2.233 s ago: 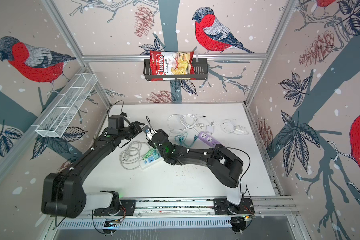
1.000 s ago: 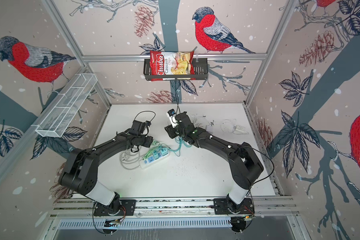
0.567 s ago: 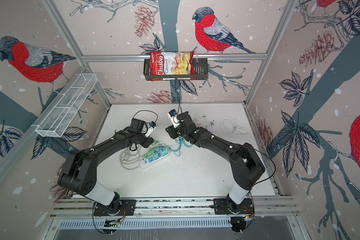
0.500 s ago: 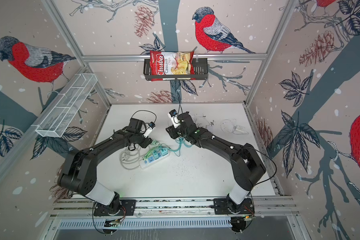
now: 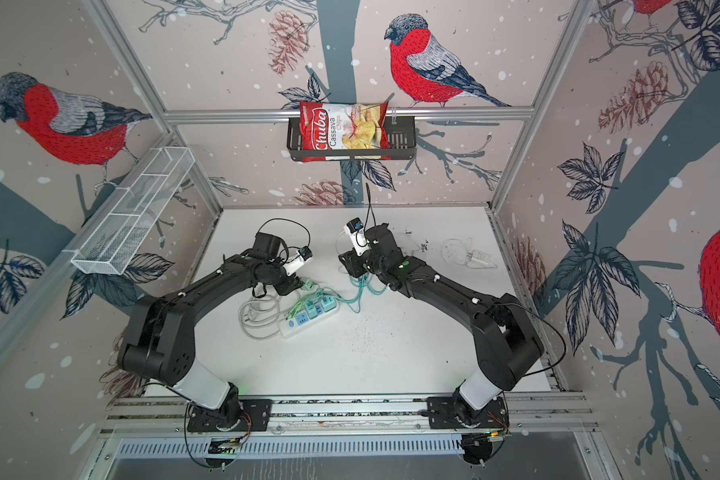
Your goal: Insert the plug
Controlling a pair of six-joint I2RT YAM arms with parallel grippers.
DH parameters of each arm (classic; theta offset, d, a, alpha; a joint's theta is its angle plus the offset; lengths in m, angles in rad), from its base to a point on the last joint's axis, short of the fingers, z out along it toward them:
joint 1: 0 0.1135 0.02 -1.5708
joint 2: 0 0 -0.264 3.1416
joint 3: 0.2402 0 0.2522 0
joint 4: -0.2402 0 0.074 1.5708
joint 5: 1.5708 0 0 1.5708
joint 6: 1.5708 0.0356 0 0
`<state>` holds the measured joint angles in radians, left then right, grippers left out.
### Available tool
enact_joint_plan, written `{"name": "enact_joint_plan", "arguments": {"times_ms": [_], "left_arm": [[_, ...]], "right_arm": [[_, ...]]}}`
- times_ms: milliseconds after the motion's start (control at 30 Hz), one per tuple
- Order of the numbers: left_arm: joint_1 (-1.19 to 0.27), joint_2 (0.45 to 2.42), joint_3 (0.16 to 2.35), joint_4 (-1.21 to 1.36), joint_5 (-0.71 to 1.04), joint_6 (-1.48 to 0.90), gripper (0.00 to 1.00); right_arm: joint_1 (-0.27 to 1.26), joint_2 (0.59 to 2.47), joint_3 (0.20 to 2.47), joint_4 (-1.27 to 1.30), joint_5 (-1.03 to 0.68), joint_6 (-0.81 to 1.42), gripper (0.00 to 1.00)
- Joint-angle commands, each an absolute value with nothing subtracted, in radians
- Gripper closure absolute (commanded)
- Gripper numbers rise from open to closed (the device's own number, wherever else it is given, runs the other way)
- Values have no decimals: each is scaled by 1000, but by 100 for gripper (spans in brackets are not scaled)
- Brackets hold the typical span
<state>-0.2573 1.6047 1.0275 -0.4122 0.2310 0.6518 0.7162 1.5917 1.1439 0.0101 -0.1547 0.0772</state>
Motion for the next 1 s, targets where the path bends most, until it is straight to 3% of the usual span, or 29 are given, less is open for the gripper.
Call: {"name": "enact_joint_plan", "arguments": {"times_ms": [0,967], "left_arm": [[-258,1616,1026,-422,236,672,48],[-328,1815,1118,-403,250,700,49]], "right_arm": [[709,1576,1139,35,-152,69,45],[682,1569,1114,37,-158,72,44]]}}
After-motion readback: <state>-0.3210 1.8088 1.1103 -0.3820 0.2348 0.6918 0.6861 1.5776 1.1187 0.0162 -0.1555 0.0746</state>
